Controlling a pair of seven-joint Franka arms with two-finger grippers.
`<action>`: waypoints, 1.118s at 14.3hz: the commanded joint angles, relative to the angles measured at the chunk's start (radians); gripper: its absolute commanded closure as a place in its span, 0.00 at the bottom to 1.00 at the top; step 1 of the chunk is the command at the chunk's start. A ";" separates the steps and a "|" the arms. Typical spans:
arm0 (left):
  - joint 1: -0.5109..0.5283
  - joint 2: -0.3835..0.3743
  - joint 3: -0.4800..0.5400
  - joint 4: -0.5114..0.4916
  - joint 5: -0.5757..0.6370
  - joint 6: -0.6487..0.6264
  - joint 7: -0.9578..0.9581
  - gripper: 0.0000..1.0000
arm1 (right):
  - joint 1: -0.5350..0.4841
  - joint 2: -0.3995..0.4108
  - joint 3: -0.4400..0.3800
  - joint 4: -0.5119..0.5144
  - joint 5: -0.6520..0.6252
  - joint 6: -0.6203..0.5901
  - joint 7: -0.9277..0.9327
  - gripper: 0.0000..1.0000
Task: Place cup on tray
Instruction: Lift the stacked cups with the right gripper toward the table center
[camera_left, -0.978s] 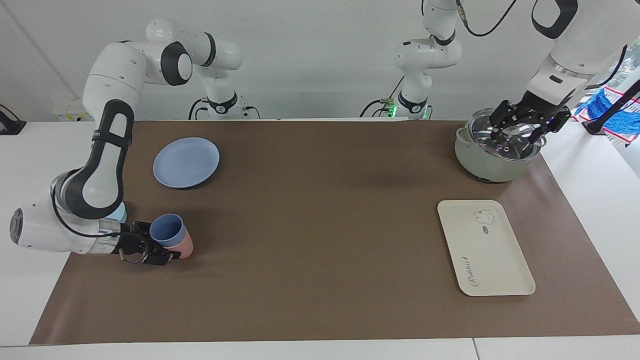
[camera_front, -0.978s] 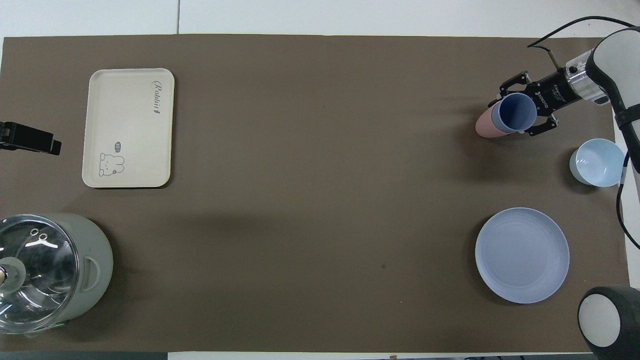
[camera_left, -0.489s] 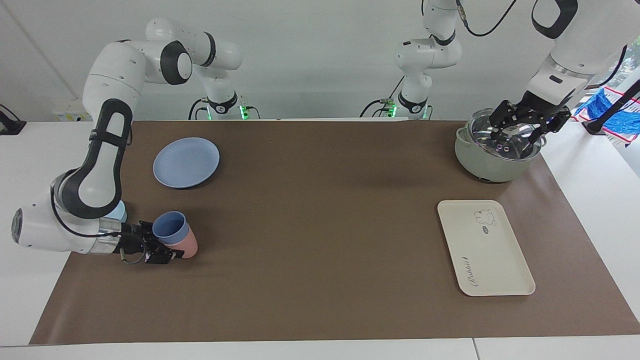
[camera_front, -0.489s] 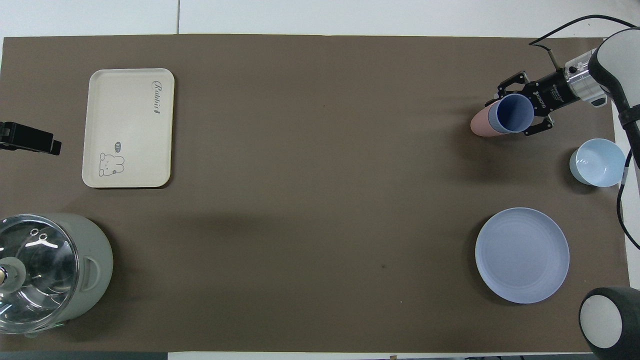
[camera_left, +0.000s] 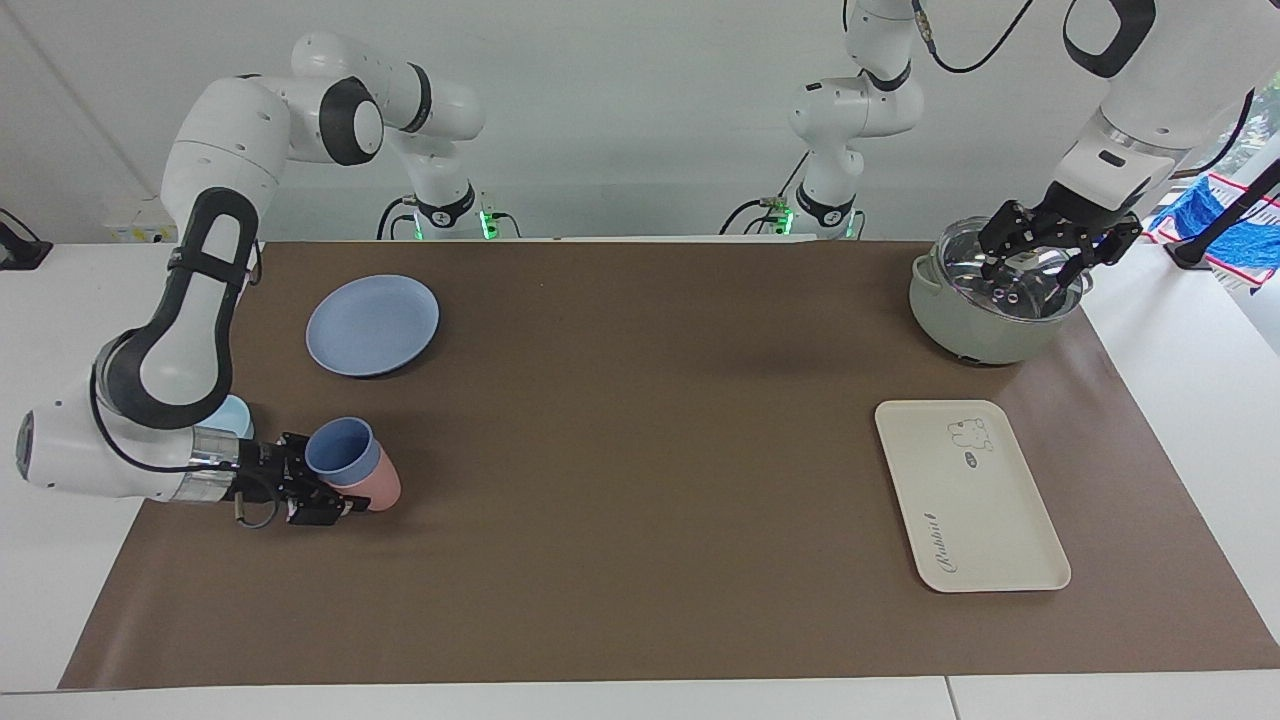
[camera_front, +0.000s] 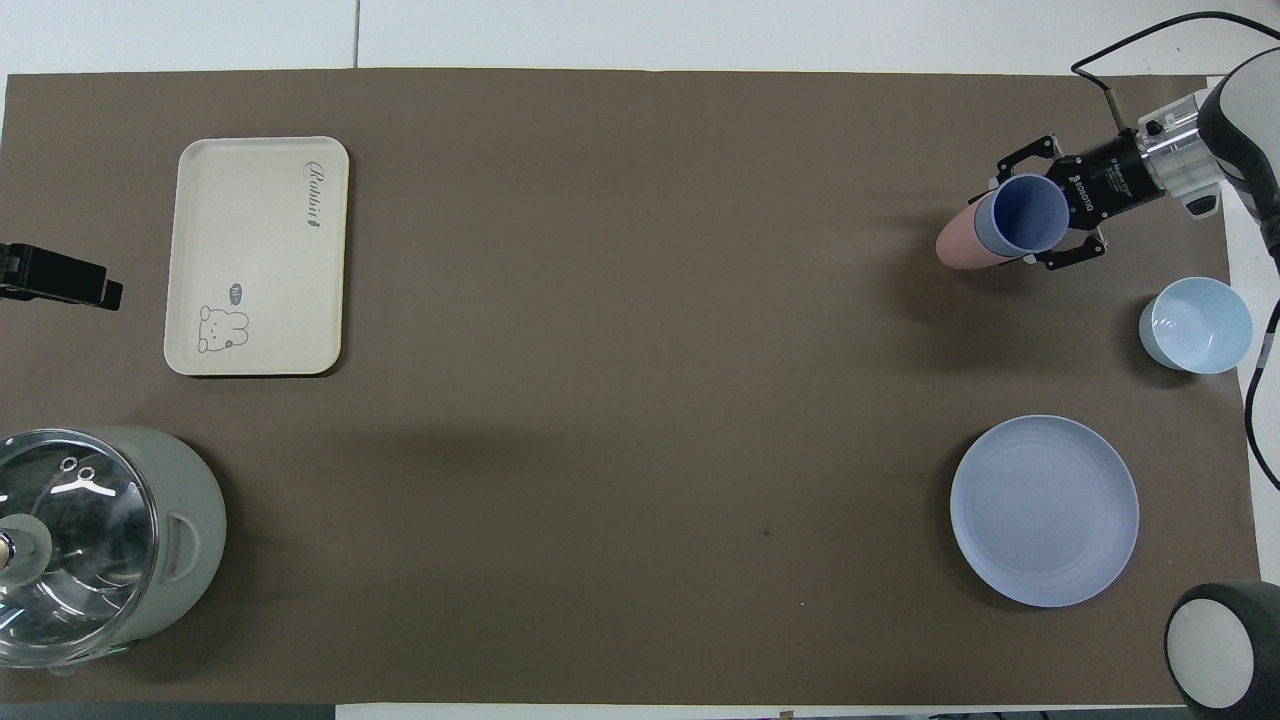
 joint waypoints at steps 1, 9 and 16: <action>-0.001 -0.027 0.002 -0.032 0.013 0.014 -0.012 0.00 | 0.037 -0.134 0.008 -0.153 0.065 0.016 0.086 1.00; -0.001 -0.027 0.002 -0.032 0.013 0.014 -0.012 0.00 | 0.220 -0.439 0.008 -0.593 0.258 0.287 0.170 1.00; -0.001 -0.027 0.002 -0.032 0.014 0.014 -0.012 0.00 | 0.452 -0.502 0.008 -0.646 0.318 0.485 0.466 1.00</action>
